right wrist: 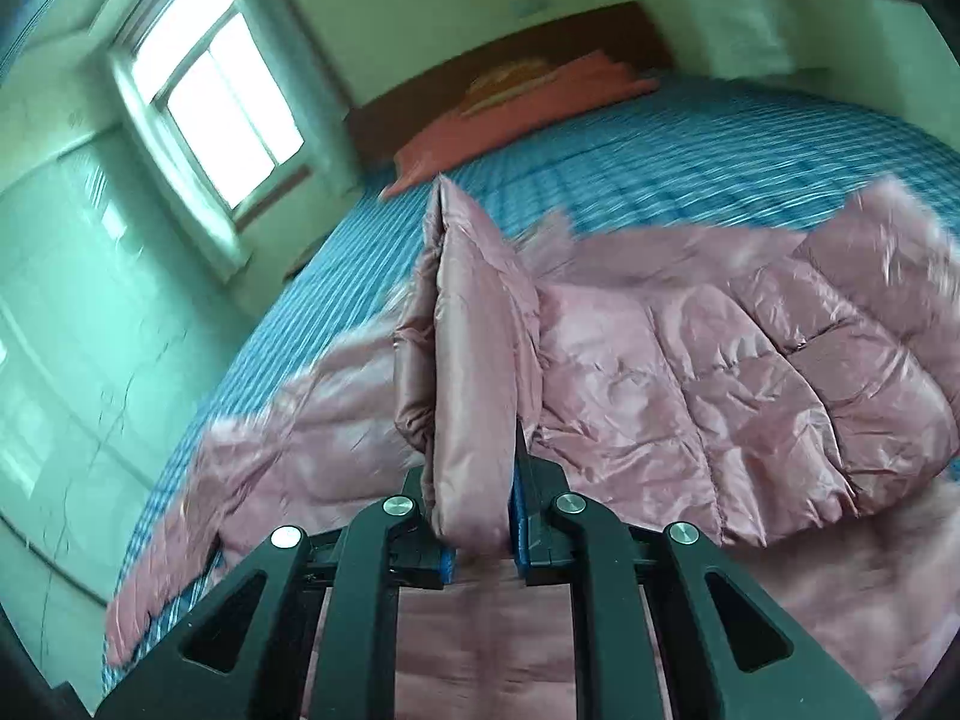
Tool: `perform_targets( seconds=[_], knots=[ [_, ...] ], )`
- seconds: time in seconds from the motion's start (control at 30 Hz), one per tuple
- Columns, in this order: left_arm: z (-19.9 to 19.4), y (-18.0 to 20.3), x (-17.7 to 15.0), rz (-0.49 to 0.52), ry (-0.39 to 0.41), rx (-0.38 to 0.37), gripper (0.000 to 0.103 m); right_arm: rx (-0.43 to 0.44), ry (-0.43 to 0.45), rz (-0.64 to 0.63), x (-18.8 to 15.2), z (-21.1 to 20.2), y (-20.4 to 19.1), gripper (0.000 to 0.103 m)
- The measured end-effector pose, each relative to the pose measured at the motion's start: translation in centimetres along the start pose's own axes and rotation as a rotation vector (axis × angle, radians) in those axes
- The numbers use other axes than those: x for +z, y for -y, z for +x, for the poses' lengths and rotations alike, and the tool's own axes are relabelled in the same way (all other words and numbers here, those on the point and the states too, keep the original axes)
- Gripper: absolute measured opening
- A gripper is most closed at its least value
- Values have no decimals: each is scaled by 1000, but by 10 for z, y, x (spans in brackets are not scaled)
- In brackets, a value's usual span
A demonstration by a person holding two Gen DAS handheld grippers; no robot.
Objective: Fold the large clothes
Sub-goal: 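Grasp the jacket sleeve cuff with the right gripper and fold it across the body, then open the right gripper to release the sleeve onto the jacket body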
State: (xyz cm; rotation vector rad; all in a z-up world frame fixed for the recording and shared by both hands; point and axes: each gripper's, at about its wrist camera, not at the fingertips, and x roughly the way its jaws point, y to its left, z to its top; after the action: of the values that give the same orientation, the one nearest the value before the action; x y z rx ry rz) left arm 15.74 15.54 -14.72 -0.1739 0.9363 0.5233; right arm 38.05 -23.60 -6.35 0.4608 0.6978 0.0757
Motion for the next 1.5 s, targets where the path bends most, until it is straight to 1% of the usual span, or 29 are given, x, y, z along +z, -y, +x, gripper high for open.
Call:
perform_targets(
  seconds=[0.13,0.27,0.4,0.5,0.53,0.57,0.6,0.63,0.73,0.77,0.83,0.9,0.93,0.97,1.03,1.13,1.17,1.23,1.27,1.33,1.4,1.43,1.5],
  knots=[
    [3,-3,-2,-9,3,-6,90,30,-77,-60,-20,27,-34,14],
    [5,-5,-3,-13,5,-10,91,52,-142,-110,-38,42,-54,14],
    [8,-6,-4,-16,5,-12,92,50,-222,-168,-50,61,-70,15],
    [7,-5,-3,-14,4,-11,92,41,-246,-192,-57,69,-77,23],
    [6,-5,-2,-14,3,-11,92,51,-247,-194,-57,69,-79,33],
    [7,-6,-3,-15,3,-12,92,78,-249,-193,-58,66,-80,50],
    [6,-5,-3,-15,3,-13,92,95,-247,-193,-59,61,-82,57],
    [6,-5,-3,-15,3,-13,92,115,-235,-199,-60,51,-85,61],
    [7,-5,-3,-15,4,-12,92,152,-199,-215,-57,21,-84,61],
    [8,-6,-3,-15,4,-12,92,156,-176,-214,-53,7,-78,61],
    [8,-6,-4,-15,4,-13,92,119,-128,-212,-41,-18,-55,61],
    [7,-5,-3,-13,5,-9,92,43,-84,-199,-26,-37,-24,61],
    [8,-5,-4,-12,6,-8,92,-15,-67,-189,-17,-44,-3,59],
    [9,-5,-4,-11,7,-6,92,-78,-54,-174,-8,-48,18,55],
    [10,-4,-4,-10,8,-4,92,-207,-42,-124,5,-51,61,54],
    [10,-5,-4,-9,8,-4,92,-378,-63,-101,7,-41,111,53],
    [9,-5,-4,-9,8,-5,92,-407,-82,-100,4,-34,119,52],
    [9,-4,-4,-6,9,0,92,-420,-139,-99,-6,-18,135,52],
    [11,-4,-4,-4,9,3,92,-415,-141,-116,-9,-14,136,52],
    [9,-3,-3,-4,8,3,93,-421,-149,-131,-3,-16,130,52],
    [9,-3,-3,-5,9,2,93,-396,-122,-112,9,-20,126,52],
    [10,-2,-3,-4,9,3,93,-397,-97,-93,19,-20,126,52],
    [10,-3,-3,-2,10,6,93,-398,-88,-70,28,-14,128,52]
  ],
)
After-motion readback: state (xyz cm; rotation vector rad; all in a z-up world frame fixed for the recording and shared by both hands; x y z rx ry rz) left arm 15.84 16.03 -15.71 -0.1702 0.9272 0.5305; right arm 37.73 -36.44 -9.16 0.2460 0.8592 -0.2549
